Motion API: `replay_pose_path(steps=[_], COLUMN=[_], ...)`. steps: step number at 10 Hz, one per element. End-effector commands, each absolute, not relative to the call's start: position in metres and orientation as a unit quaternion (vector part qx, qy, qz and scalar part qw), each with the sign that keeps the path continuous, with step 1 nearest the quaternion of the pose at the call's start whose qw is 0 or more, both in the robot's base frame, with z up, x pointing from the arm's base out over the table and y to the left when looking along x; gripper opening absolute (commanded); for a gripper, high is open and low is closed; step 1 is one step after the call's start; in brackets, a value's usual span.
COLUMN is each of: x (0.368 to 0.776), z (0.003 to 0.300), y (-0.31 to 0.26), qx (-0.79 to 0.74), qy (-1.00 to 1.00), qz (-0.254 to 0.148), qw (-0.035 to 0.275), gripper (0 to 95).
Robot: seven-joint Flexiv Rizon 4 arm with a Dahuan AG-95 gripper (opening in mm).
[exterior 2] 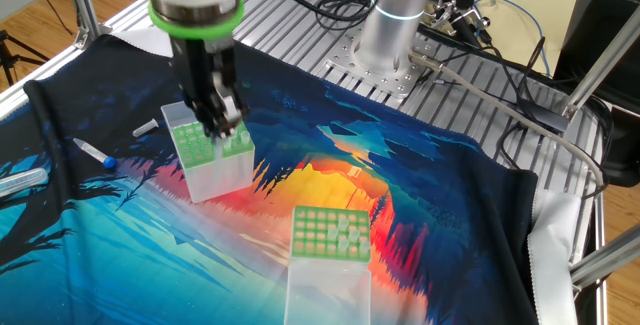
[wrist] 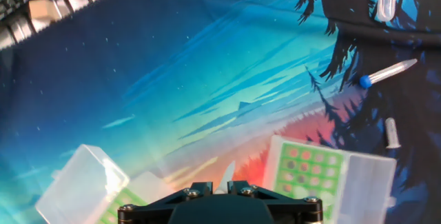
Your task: Transfer all large pipette tips from one holder to another
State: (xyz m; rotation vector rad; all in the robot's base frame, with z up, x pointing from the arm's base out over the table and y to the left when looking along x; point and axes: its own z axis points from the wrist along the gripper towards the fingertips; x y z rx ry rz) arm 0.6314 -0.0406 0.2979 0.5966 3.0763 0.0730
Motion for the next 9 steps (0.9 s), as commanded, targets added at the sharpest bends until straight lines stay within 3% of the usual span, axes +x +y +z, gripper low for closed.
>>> replay_pose_path(steps=[1, 9], x=[0.622, 0.586], z=[0.299, 0.289], y=[-0.052, -0.109], qx=[0.170, 0.110], qy=[0.985, 0.993], qz=[0.023, 0.034], qw=[0.005, 0.012], gripper=[0.0, 0.0])
